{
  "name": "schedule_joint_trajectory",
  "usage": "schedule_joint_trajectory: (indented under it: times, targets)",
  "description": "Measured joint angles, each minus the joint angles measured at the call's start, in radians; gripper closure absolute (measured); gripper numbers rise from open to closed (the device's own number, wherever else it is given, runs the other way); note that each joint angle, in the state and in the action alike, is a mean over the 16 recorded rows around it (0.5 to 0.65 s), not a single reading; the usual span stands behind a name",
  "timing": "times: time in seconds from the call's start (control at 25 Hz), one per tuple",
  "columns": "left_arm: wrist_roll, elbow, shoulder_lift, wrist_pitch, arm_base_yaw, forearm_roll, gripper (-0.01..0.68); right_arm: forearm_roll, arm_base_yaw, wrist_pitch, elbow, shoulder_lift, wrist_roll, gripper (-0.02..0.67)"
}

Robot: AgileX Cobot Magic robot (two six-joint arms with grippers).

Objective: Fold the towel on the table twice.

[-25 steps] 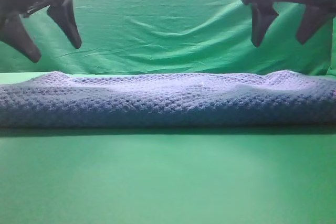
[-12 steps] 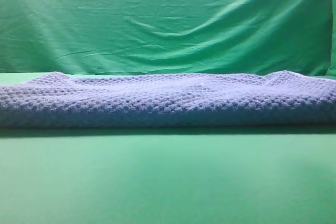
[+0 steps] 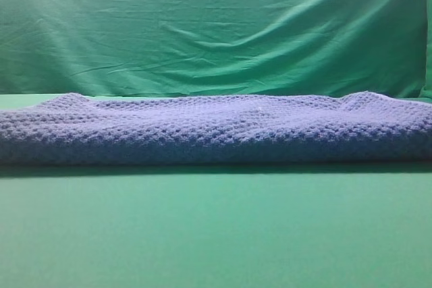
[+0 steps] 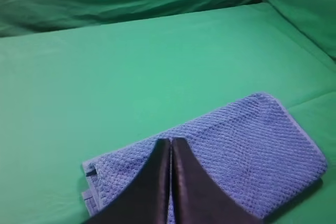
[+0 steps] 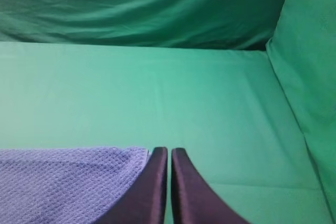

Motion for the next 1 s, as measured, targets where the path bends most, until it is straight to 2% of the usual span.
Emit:
schedule_joint_trajectory:
  times: [0.52, 1.0]
  targets:
    - [0.051, 0.225, -0.492, 0.054, 0.000, -0.004, 0.673, 0.175, 0.000, 0.036, 0.171, -0.418, -0.217, 0.649]
    - [0.023, 0.462, -0.846, 0.062, 0.000, -0.002, 0.673, 0.254, 0.000, 0.030, 0.386, -0.708, -0.279, 0.649]
